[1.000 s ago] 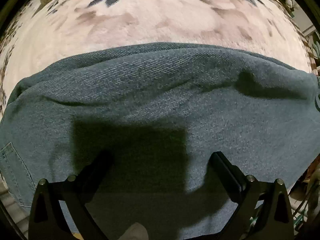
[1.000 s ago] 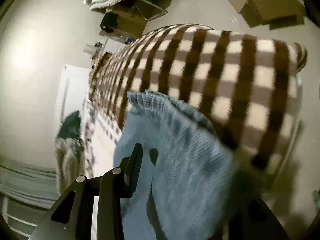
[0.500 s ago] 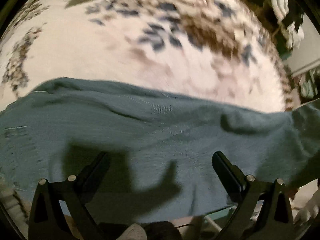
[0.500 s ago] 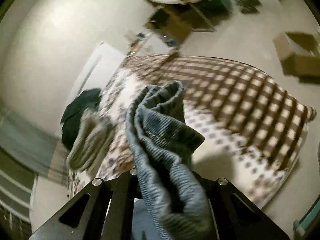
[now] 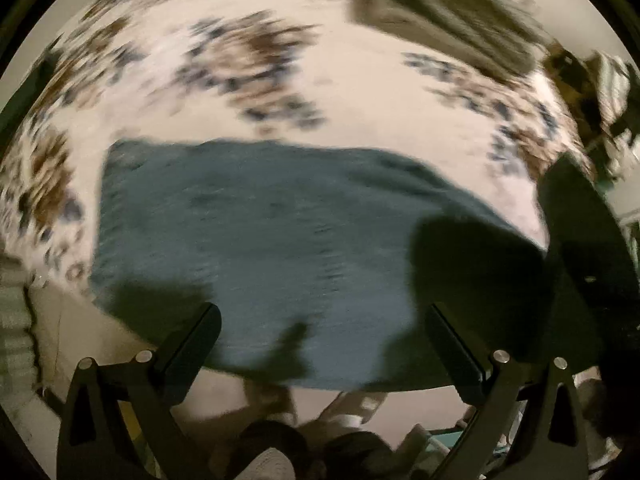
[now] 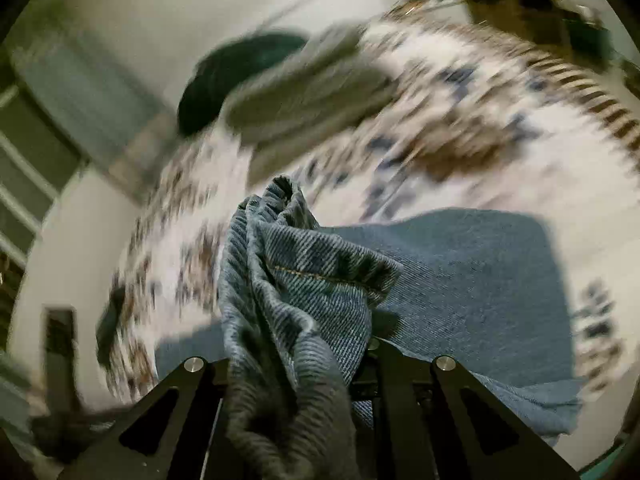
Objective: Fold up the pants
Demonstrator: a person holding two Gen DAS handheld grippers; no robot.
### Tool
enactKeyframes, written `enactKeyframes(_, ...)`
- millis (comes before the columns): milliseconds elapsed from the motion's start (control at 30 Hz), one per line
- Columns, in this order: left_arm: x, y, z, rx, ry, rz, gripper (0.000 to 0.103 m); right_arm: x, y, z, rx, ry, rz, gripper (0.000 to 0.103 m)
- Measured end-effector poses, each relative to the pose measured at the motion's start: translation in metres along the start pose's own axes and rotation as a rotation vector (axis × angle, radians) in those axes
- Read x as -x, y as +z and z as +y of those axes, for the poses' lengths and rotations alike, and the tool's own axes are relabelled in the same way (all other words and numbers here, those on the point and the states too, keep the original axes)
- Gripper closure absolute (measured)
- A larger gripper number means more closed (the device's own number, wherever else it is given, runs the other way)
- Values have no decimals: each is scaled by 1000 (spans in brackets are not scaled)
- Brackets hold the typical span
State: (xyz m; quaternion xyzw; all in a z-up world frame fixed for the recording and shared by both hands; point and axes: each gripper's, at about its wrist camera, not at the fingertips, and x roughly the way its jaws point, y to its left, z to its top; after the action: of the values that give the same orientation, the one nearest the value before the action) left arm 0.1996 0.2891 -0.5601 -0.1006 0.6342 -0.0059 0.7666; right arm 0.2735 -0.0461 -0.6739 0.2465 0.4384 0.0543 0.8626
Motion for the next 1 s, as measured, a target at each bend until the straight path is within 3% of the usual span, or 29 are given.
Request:
enactKeyframes(167,-6,-13,65,107,41,19,0,-87,-58,48,145,-75,146,91)
enactKeyframes(233,-9,-17,85,148,52,22,0,-120,-80,62,191,-157,220,77)
enactKeyframes(300,-9,-18,96,176,49,24,0,-137,-93,72,189,-171,286,45)
enactKeyframes(367,-9,-17,103,198,45,22,0,-141,-99,85,183,-125,335,36)
enactKeyframes(467,-7,-11,101,197,30,11,0,-140,-102,91,83,105,505,36)
enactKeyframes(533,-9,-2,88,172,10,3,0,-124,-97,83,35,121,515,36)
enactKeyframes(633,-20,12,50,100,-22,4,0,-85,-79,49,-30,57,476,36)
enactKeyframes(767,-50,28,-2,14,-31,23,0,-27,-56,-33,-137,-160,414,36)
enactKeyframes(900,-85,43,-45,-60,28,24,3,9,-47,-115,-335,-323,411,36)
enactKeyframes(967,-98,47,-56,-90,61,29,38,14,-45,-140,-414,-325,405,36)
enactKeyframes(1000,-103,47,-59,-100,60,35,40,10,-45,-153,-444,-332,423,36)
